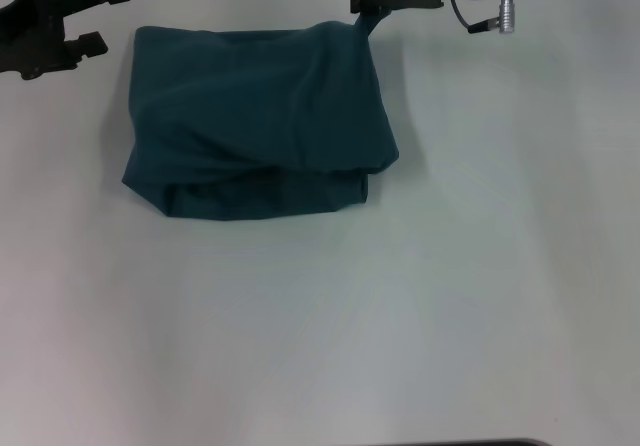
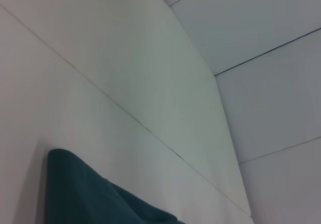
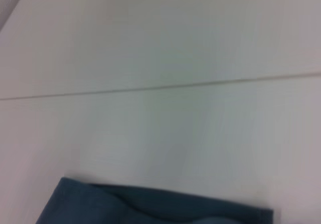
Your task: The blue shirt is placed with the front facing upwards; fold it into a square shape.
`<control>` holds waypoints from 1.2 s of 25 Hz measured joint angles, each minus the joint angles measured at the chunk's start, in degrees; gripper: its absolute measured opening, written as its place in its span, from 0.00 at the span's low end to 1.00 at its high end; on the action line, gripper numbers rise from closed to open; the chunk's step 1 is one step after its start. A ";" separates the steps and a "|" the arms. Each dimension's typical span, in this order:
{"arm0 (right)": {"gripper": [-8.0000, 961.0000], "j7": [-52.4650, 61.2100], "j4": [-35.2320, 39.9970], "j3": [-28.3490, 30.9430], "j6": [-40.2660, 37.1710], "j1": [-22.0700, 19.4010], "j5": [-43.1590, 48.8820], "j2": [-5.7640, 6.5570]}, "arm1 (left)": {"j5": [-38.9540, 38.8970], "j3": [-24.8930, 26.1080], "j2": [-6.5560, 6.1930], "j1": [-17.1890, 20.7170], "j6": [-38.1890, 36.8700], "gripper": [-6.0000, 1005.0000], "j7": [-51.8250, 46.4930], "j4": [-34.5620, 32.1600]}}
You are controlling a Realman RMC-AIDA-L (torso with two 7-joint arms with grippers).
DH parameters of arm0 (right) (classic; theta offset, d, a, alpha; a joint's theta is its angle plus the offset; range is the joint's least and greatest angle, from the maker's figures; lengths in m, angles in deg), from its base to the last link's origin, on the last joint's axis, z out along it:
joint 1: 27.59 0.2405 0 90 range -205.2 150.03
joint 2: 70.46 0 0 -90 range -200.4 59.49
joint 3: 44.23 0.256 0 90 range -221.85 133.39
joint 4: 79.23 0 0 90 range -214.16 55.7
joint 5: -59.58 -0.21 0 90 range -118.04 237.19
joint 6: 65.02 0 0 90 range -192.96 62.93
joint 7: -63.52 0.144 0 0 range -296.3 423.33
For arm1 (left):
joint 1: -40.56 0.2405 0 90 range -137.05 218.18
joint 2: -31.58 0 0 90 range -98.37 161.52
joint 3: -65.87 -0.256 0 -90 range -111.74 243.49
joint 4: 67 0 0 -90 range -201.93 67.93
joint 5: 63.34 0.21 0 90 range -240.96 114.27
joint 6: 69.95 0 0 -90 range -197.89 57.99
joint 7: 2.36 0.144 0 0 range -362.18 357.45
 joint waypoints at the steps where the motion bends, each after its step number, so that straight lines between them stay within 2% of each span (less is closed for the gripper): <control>1: 0.13 -0.88 0.00 0.03 0.54 0.00 -0.08 -0.07 | 0.00 -0.04 0.00 -0.03 0.08 0.93 -0.03 0.00; 7: 0.13 -3.89 -0.79 -0.43 4.51 1.27 0.16 -1.28 | 0.00 0.59 0.00 0.04 0.06 0.93 -0.30 0.00; 11: 0.13 -3.47 -1.13 -1.23 3.21 1.80 1.27 -1.26 | 0.00 0.63 0.00 0.39 0.20 0.93 -0.69 -0.02; 13: 0.13 -2.33 -0.91 -0.86 0.72 1.40 1.75 -0.31 | 0.00 0.64 -0.01 0.48 0.32 0.93 -0.72 -0.05; 18: 0.20 1.32 -0.86 3.22 -6.95 -0.41 1.20 3.68 | 0.00 0.73 -0.03 0.63 0.59 0.93 -0.71 -0.09; 20: 0.24 2.84 -1.67 4.06 -7.82 -0.72 1.21 4.51 | 0.00 0.74 -0.02 0.57 0.87 0.93 -0.64 -0.09; 21: 0.28 3.51 -2.66 4.37 -7.00 -1.01 1.15 4.56 | 0.00 0.74 -0.03 0.52 0.99 0.93 -0.61 -0.09; 23: 0.38 3.55 -3.09 4.57 -6.21 -1.15 1.00 4.26 | 0.00 0.74 -0.01 0.22 1.15 0.93 -0.58 -0.09; 25: 0.48 3.37 -3.98 4.92 -4.24 -1.19 0.70 3.26 | 0.00 0.74 -0.01 0.12 1.16 0.93 -0.62 -0.09; 28: 0.54 3.23 -5.78 4.94 -1.51 -0.58 0.41 1.77 | 0.00 0.68 0.00 -0.13 1.16 0.93 -0.74 -0.09; 30: 0.57 3.71 -6.53 5.28 -0.02 -0.36 -0.44 1.22 | 0.00 0.59 0.00 -0.16 1.16 0.93 -0.74 -0.09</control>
